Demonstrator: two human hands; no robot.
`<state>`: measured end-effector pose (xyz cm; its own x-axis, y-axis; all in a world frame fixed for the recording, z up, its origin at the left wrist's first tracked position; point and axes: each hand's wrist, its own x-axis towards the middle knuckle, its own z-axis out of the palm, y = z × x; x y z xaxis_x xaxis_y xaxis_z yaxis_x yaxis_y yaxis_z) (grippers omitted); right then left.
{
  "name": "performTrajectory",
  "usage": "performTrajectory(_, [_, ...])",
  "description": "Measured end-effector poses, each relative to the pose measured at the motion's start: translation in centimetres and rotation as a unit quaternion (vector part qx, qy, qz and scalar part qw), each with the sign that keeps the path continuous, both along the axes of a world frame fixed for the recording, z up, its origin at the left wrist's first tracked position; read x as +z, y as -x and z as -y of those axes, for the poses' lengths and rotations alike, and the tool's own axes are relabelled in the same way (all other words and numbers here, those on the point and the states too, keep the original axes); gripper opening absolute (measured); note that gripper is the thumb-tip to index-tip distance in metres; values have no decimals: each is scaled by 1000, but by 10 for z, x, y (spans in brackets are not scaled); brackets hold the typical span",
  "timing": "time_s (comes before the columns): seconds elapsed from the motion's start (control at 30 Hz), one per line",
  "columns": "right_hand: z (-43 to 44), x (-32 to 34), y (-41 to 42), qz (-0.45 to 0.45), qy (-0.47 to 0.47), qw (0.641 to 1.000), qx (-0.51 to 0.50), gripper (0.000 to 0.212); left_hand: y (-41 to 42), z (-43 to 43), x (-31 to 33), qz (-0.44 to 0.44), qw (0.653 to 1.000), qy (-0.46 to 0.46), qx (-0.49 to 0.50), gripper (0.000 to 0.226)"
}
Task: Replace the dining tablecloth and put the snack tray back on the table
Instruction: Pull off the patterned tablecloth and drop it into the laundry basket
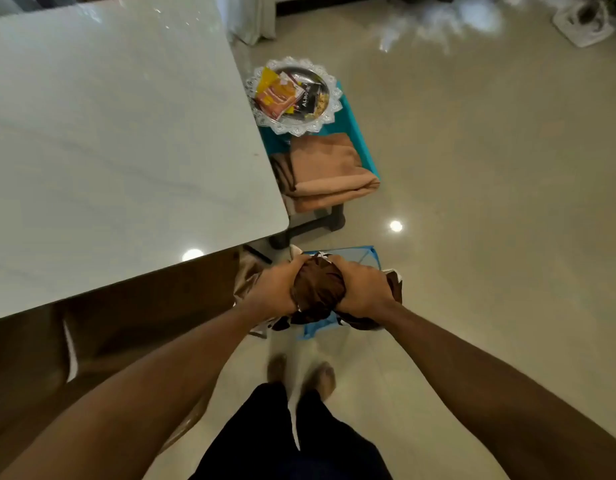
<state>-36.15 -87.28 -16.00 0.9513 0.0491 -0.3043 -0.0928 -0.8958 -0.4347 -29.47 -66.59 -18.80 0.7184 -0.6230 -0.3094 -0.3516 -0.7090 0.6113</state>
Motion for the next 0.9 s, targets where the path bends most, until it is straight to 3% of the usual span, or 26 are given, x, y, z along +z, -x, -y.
performTrajectory(0.13, [51,-27,14,-92,67,993,-4,89,13,57,-52,-76,997,2,-4,77])
performTrajectory(0.3, [108,-60,4,-205,127,969,-53,78,4,123,-102,-150,987,58,-14,87])
performTrajectory(0.37, [121,-80,-7,-232,166,955,-77,86,-6,142,-125,-178,980,85,8,94])
performTrajectory(0.47, [128,-126,-33,-264,202,939,-90,100,-26,149,-172,-220,974,26,53,102])
performTrajectory(0.53, [119,-152,-51,-304,206,927,-80,105,-36,137,-191,-189,980,19,63,87])
performTrajectory(0.6, [105,-185,-71,-337,200,918,-57,100,-43,119,-205,-83,994,6,76,68])
performTrajectory(0.7, [83,-219,-88,-352,157,922,-48,99,-46,84,-215,18,989,-83,119,70])
performTrajectory(0.8, [76,-248,-104,-355,20,931,-84,104,-41,66,-232,-117,962,-131,209,77])
performTrajectory(0.87, [80,-262,-114,-333,2,939,-87,83,-37,65,-244,-223,926,-105,286,71])
performTrajectory(0.9, [84,-266,-116,-313,11,945,-95,69,-35,68,-250,-235,912,-104,318,62])
